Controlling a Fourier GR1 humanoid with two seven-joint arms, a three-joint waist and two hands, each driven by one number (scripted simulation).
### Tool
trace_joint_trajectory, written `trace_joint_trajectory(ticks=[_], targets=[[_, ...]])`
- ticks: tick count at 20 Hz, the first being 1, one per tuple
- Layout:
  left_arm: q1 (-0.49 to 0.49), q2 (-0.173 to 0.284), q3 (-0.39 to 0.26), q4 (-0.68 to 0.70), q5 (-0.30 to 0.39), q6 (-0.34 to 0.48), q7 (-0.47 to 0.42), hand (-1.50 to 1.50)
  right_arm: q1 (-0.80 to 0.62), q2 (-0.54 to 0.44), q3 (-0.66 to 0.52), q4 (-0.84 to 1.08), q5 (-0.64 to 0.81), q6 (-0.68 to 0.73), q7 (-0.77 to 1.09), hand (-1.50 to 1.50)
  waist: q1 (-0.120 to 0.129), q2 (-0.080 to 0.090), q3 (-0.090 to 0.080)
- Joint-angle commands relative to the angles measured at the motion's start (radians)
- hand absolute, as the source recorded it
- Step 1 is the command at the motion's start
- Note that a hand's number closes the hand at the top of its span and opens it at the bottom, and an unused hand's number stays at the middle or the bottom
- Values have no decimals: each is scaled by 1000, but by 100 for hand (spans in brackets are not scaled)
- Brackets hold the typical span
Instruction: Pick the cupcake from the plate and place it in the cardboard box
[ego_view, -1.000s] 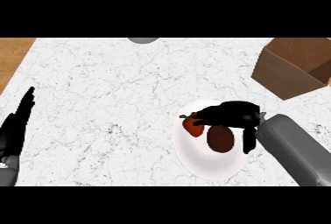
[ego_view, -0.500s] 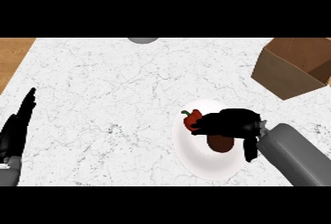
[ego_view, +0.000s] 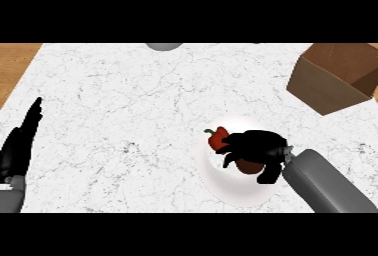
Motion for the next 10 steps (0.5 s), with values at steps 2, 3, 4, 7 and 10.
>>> trace_joint_trajectory(ticks=[2,3,4,7,10], targets=[[-10,-8,24,7,-7,-22,-11,0,-15,79,-53,61,51,-108,-36,150,5,11,5],[-67,19,47,27,3,-38,34,0,2,60,-59,142,72,-199,-93,150,5,13,5],[-47,-62,-4,74,-44,16,-35,0,24,69,-55,127,91,-225,-86,150,1,13,5],[-17,21,69,9,11,-74,-4,0,-12,128,-105,103,97,-233,-59,150,5,11,5],[15,-2,50,11,-7,-30,-30,0,52,-96,-297,150,13,-313,-73,150,-22,10,6]])
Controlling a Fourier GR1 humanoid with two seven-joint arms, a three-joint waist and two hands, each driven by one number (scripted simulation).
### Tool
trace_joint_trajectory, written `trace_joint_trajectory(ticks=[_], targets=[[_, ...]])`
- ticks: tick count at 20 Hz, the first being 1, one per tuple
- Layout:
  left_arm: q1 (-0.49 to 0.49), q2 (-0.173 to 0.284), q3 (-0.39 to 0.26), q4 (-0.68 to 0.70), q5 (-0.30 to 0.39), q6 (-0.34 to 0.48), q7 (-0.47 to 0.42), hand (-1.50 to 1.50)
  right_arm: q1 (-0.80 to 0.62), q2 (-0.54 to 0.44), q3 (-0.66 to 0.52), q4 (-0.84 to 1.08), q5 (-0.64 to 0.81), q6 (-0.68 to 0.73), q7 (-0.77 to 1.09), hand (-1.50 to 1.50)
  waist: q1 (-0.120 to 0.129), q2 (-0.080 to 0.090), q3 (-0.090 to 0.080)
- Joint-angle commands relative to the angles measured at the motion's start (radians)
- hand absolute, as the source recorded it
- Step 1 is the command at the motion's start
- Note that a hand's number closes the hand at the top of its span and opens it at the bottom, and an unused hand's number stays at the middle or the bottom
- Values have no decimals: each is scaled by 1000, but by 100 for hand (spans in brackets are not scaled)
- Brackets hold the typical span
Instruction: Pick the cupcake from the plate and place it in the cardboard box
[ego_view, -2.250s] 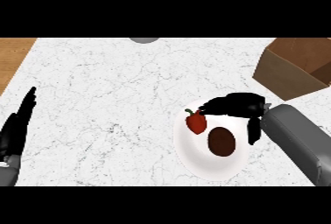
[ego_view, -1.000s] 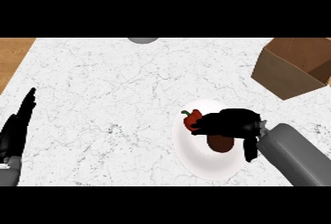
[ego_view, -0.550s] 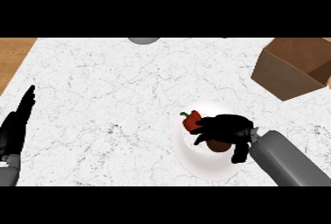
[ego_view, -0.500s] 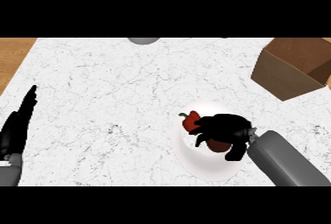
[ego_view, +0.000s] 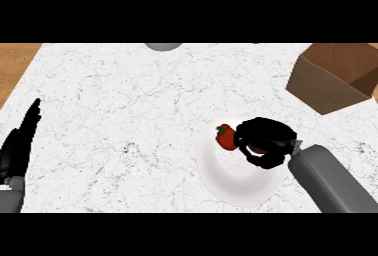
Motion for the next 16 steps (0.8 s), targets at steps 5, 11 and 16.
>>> trace_joint_trajectory(ticks=[5,11,16], targets=[[28,5,29,-12,10,17,-3,0,28,-399,-459,257,-170,-75,48,150,-61,27,11],[16,-5,6,-17,1,3,-12,0,2,-601,-675,488,-265,-175,-87,150,6,33,12],[-13,-11,-10,-7,-5,-12,-12,0,-54,-659,-795,579,-356,-255,-297,150,20,29,11]])
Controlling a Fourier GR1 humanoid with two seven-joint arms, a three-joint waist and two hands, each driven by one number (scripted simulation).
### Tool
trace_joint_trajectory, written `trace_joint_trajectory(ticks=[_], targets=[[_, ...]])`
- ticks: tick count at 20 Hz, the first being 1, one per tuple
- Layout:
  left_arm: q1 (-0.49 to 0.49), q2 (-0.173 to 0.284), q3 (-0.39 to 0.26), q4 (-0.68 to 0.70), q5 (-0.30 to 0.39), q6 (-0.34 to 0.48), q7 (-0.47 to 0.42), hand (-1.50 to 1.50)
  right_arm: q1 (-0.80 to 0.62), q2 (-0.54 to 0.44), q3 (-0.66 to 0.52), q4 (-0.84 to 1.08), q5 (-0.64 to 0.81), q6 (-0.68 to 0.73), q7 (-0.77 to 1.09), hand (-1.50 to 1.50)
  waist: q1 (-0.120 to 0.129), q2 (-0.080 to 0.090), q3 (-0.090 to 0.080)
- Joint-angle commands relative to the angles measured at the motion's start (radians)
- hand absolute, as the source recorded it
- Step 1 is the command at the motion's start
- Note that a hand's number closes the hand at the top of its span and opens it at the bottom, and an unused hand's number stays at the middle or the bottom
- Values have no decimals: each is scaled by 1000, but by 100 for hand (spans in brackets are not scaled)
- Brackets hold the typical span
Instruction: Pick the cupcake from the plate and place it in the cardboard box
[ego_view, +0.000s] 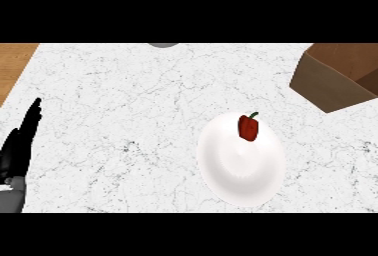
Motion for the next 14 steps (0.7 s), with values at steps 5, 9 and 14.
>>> trace_joint_trajectory(ticks=[5,9,14], targets=[[-23,-24,-18,38,-19,-4,-28,0,-111,-59,-106,209,-70,-12,-274,150,35,0,-3],[-36,-14,-15,22,-20,-17,6,0,-222,-76,-67,232,-52,123,-257,150,42,-3,-5],[-67,-37,-49,-52,-48,1,102,0,-362,4,-52,269,-62,216,-127,150,47,-7,-5]])
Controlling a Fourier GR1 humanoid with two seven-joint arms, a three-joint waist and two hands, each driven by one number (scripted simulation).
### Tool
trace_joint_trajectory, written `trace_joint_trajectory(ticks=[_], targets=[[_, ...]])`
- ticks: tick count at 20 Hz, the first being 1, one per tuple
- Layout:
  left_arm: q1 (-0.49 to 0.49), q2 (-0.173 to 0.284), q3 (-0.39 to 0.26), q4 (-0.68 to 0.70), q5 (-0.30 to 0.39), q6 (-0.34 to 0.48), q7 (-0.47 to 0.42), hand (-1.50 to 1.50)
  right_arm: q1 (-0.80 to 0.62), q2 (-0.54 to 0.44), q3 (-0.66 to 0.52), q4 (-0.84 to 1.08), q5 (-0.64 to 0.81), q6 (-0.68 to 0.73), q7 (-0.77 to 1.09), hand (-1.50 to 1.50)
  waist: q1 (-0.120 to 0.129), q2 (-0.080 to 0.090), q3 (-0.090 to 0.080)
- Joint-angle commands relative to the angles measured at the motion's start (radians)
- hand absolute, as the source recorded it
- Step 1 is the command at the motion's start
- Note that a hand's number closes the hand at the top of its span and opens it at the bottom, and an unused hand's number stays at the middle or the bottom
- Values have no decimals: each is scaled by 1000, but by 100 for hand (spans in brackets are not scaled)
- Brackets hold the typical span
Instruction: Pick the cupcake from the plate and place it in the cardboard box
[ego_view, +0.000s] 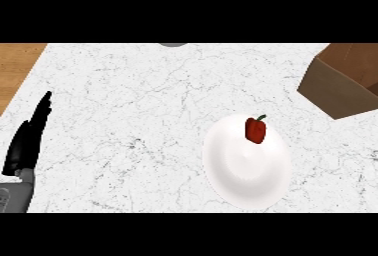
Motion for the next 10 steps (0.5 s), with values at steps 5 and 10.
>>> trace_joint_trajectory(ticks=[5,10], targets=[[26,0,10,-40,3,-13,23,0,-223,62,8,78,-5,155,145,150,4,-3,-1],[-21,-20,1,3,-10,-11,4,0,-307,188,32,125,24,116,277,150,6,5,-1]])
